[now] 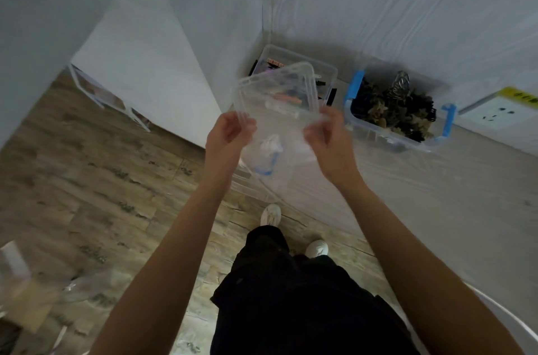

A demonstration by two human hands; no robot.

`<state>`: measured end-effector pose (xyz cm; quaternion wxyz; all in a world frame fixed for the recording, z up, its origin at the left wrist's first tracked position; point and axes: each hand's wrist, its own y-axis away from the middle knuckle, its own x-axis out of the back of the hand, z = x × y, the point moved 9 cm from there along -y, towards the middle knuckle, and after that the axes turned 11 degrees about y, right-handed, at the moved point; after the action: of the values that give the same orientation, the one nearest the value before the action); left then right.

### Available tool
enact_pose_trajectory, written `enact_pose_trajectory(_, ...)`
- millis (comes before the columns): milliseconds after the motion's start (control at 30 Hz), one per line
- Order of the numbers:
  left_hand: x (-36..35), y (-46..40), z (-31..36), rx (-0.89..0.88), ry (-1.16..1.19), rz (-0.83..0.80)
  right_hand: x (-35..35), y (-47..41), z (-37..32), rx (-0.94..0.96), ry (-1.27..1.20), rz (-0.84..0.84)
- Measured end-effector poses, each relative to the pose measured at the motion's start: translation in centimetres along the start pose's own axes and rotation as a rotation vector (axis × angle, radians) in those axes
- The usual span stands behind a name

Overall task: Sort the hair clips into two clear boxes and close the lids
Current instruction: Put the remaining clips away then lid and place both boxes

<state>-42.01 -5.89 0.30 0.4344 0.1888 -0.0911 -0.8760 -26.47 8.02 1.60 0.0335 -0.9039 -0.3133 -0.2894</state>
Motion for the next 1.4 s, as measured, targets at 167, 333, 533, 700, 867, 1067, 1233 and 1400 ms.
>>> enact_pose_trajectory(167, -1.9, -4.4, 0.2, -0.011, -0.218, 0.135, 3.0, -10.0, -3.3, 0.179, 0.441, 0.027)
enact_pose_trajectory(333, -4.2, -6.5, -3.2, 0.146, -0.252, 0.097, 0.1, -16.2, -3.2, 0.175, 0.669, -0.224)
enact_pose_trajectory(533, -2.8, -8.2, -0.2, -0.123, -0.841, 0.172, -2.0, -18.5, -1.4, 0.204, 0.834, -0.271)
enact_pose_trajectory(700, -3.7, -9.2, 1.4, -0.314, -0.935, 0.122, -2.3, -18.1, 0.5, 0.115, 0.836, -0.266)
enact_pose_trajectory(867, -4.2, -11.2, -0.1, -0.125, -0.918, 0.019, -0.8, -15.5, -1.2, 0.151, 0.900, -0.068)
enact_pose_trajectory(1067, -2.0, -10.1, -1.4, -0.078, -0.776, 0.032, 1.5, -9.0, 0.6, 0.186, 0.832, 0.050)
enact_pose_trajectory(1233, -2.9, -9.8, -1.2, -0.146, -0.807, 0.043, 1.6, -9.6, 2.3, 0.013, 0.998, 0.013)
enact_pose_trajectory(1400, -1.7, -11.0, -2.3, 0.042, -0.465, 0.110, 0.0, -10.0, 5.2, -0.315, 0.438, -0.115)
